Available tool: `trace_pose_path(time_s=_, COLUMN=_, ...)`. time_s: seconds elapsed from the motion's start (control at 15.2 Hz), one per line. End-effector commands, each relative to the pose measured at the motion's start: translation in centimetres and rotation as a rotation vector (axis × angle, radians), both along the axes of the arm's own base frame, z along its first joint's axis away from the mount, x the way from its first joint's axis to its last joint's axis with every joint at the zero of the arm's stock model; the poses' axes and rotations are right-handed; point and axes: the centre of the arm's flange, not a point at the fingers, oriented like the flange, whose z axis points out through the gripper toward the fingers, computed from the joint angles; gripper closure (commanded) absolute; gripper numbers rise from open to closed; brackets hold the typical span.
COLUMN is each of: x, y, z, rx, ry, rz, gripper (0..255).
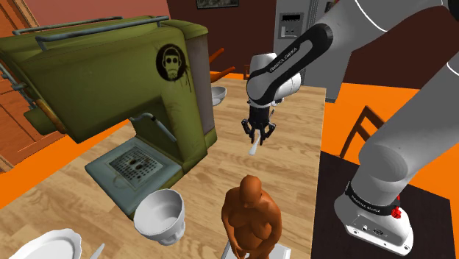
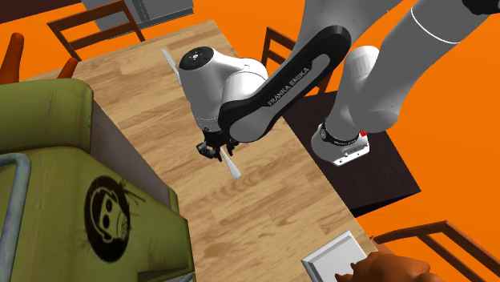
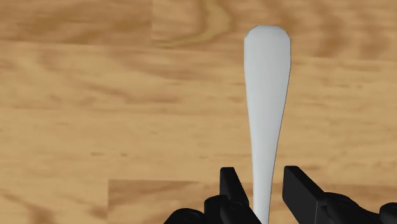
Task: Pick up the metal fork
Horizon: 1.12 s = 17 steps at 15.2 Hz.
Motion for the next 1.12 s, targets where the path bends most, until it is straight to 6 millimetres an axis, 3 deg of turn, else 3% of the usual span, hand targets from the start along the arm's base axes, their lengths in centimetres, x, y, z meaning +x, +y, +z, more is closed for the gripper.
trace_pose_path(time_s=0.0, x=0.0, y=0.0, z=0.5, rx=0.0, ry=0.0, rz=0.0, gripper=255)
trace_pose_path(time_s=0.92, x=0.0, y=0.0, z=7.9, rx=0.0, ry=0.0, rz=0.0, gripper=255)
trace_pose_path(time_s=1.06, x=0.0, y=0.0, z=8.0, rx=0.0, ry=0.0, rz=0.0, gripper=255)
